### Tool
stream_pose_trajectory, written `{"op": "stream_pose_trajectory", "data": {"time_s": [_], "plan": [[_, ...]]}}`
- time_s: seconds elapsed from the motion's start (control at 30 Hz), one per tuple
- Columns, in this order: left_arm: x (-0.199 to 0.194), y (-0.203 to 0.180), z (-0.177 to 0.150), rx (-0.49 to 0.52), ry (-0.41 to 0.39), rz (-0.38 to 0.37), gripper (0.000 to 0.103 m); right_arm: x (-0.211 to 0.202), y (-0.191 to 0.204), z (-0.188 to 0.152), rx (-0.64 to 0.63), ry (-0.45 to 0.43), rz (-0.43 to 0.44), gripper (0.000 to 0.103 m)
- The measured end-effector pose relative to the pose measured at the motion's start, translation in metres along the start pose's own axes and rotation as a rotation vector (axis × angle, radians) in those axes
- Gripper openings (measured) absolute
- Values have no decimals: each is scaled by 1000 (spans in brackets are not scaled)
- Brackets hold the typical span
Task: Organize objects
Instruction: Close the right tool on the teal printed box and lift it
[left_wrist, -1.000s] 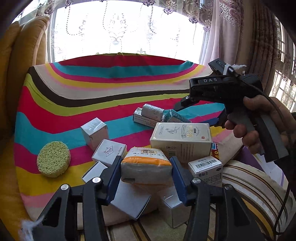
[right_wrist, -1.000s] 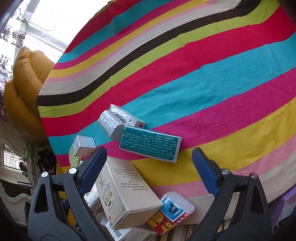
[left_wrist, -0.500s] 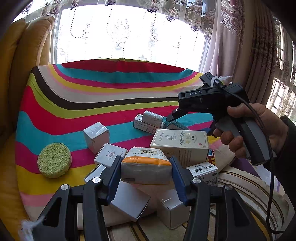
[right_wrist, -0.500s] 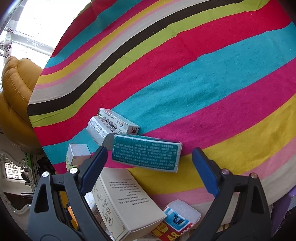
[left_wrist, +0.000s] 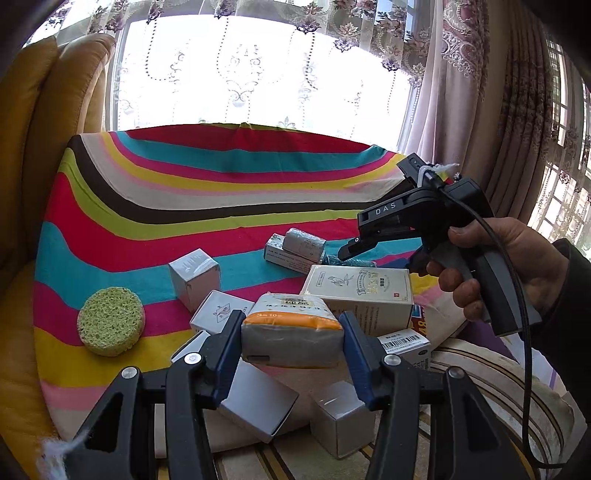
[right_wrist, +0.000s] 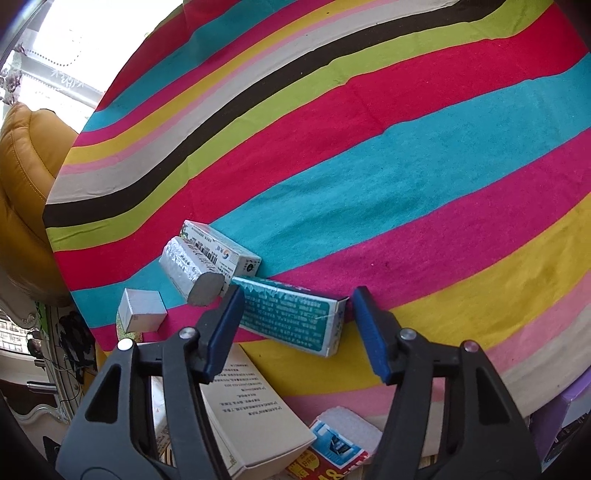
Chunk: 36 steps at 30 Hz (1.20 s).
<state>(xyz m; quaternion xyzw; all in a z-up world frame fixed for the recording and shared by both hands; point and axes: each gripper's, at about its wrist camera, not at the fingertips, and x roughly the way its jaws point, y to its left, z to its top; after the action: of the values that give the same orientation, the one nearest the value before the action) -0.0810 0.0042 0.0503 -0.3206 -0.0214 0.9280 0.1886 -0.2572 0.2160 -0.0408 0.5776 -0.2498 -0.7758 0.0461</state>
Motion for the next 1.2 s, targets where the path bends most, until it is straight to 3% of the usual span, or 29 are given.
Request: {"op": "stream_pose_trajectory", "data": {"time_s": [0.1, 0.23, 0.63, 0.93, 1.2], "plan": [[1, 1, 0, -4, -2, -3, 53, -5, 5, -2, -41, -7, -59, 76], [1, 1, -1, -8, -3, -8, 53, -6, 13, -2, -58, 15, -63, 84], [-4, 1, 0, -26, -26, -24, 53, 19, 40, -5, -159, 70, -200, 85], [-7, -2, -1, -33, -38, -26, 53, 19, 40, -8, -230, 50, -268, 80], [-13, -9, -1, -38, -67, -25, 53, -10, 16, -16, -237, -38, -280, 80]]}}
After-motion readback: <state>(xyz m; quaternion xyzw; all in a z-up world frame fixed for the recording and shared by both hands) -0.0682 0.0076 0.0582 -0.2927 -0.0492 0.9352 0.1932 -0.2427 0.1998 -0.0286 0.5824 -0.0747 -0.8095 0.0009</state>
